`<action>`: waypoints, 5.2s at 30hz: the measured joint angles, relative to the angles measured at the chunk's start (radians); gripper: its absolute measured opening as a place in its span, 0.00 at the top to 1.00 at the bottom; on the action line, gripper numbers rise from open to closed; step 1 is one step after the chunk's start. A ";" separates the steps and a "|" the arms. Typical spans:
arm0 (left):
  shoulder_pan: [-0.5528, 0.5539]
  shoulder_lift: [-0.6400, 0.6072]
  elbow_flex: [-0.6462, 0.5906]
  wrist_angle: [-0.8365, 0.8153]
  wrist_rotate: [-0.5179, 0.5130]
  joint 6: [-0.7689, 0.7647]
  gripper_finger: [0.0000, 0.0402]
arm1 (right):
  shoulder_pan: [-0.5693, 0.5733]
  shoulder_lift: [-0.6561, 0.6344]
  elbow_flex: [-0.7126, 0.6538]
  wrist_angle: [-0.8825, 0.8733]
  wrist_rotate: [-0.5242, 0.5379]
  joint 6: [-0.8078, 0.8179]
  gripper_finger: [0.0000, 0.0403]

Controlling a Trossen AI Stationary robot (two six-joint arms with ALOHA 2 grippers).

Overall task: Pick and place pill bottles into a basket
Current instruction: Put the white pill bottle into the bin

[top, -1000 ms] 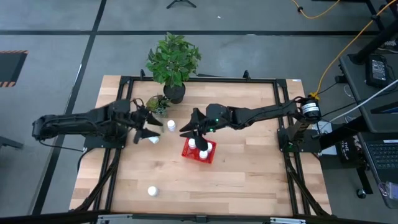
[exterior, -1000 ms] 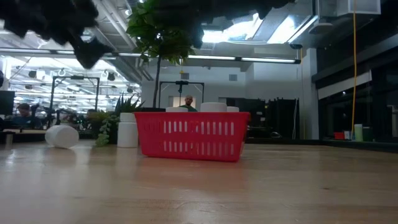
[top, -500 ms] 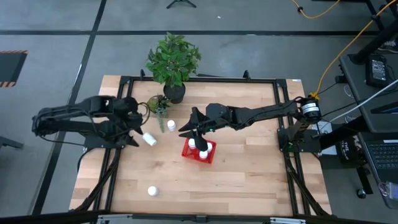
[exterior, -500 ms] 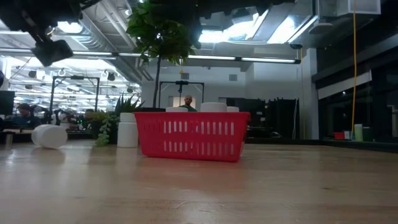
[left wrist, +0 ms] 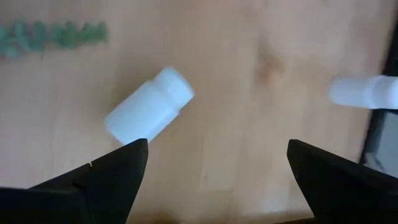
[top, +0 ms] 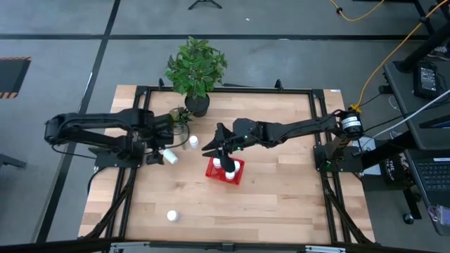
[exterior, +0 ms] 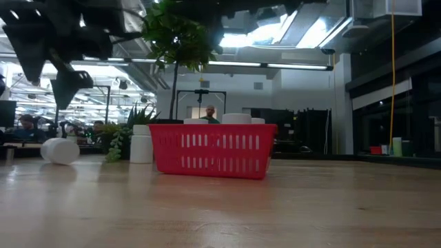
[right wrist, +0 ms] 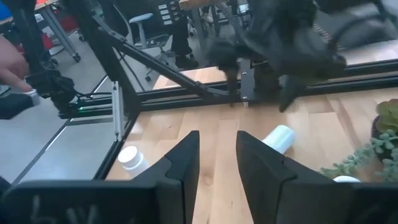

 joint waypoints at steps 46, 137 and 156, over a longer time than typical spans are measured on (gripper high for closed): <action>-0.049 0.218 0.130 0.076 -0.139 0.658 0.15 | -0.028 -0.010 -0.010 -0.127 -0.185 -0.020 0.73; 0.210 0.339 -0.220 0.410 -0.092 0.649 0.54 | -0.020 -0.193 -0.009 -0.298 -0.174 -0.108 0.73; 0.248 0.338 -0.220 0.385 -0.141 0.848 0.34 | -0.020 -0.207 -0.009 -0.308 -0.174 -0.134 0.73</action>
